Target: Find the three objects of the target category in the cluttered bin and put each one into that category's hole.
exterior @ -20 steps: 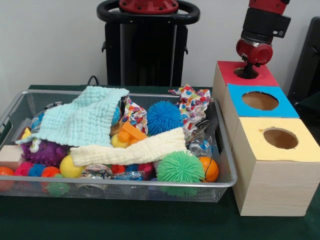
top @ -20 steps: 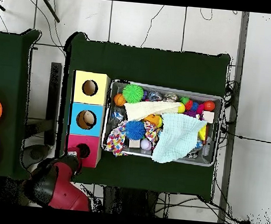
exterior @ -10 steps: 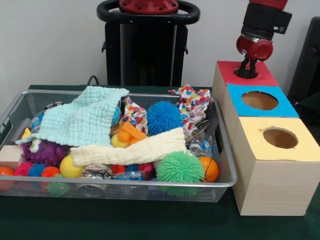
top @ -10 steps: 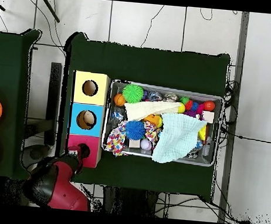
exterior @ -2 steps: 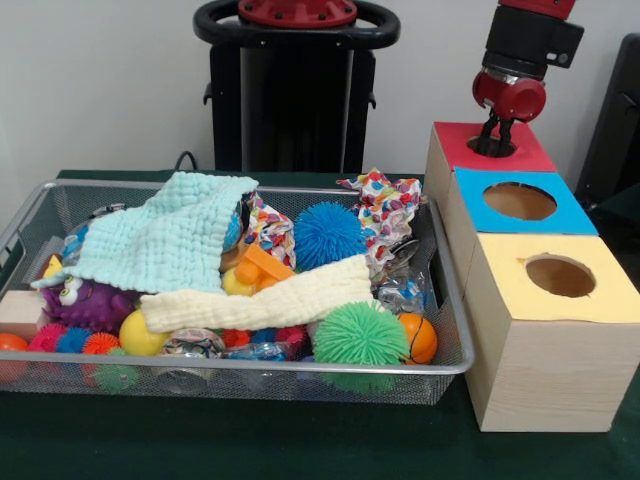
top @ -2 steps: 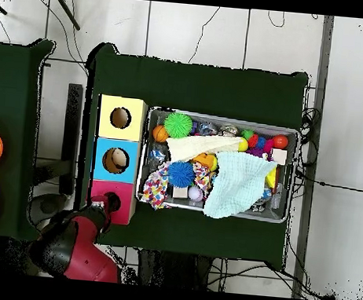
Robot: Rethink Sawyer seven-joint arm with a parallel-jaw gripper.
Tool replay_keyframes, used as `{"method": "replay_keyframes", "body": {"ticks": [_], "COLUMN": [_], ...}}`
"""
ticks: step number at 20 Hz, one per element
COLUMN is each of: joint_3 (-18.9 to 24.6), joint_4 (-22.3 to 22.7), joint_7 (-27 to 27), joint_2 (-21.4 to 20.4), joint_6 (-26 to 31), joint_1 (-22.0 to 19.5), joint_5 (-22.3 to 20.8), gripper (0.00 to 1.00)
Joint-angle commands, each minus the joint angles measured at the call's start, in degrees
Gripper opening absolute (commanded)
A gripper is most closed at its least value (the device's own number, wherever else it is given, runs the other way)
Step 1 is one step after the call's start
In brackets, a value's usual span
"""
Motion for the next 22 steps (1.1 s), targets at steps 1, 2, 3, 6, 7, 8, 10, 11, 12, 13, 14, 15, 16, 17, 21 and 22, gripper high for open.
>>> {"method": "replay_keyframes", "body": {"ticks": [1,2,3,6,7,8,10,11,12,13,14,15,16,17,21,22], "joint_3": [-0.77,-0.42,-0.78,-1.75,-2.26,-3.24,-6.45,-8.72,-11.29,-14.18,-17.28,-20.31,-22.76,-24.36,-28.77,-29.33], "joint_4": [-0.87,-0.92,-0.99,-0.71,-0.83,-1.15,-2.41,-3.35,-4.33,-5.69,-7.31,-9.05,-10.73,-11.93,-15.67,-16.37], "joint_7": [6.76,6.81,7.48,8.11,8.12,7.98,7.53,7.65,8.03,8.91,10.26,11.80,13.61,15.00,18.93,19.40], "joint_2": [0.65,0.52,0.44,-0.20,-0.36,-0.39,-0.25,0.06,0.31,0.71,1.07,1.40,1.58,1.49,1.03,0.97], "joint_6": [7.06,6.68,6.60,7.60,8.22,9.19,12.30,14.46,16.91,19.88,23.19,26.75,29.97,32.38,39.57,40.75], "joint_1": [-0.87,-1.59,-1.32,-0.52,-0.06,0.94,3.47,5.09,6.80,8.59,10.39,12.06,13.39,14.23,16.43,16.69], "joint_5": [0.63,0.04,0.75,1.39,1.58,2.11,2.89,2.98,2.69,1.87,0.51,-1.05,-2.80,-4.02,-7.26,-7.61], "gripper": [0.00,0.00,0.00,0.00,0.00,0.00,0.00,0.00,0.00,0.00,0.00,0.00,0.00,0.00,0.00,0.00]}}
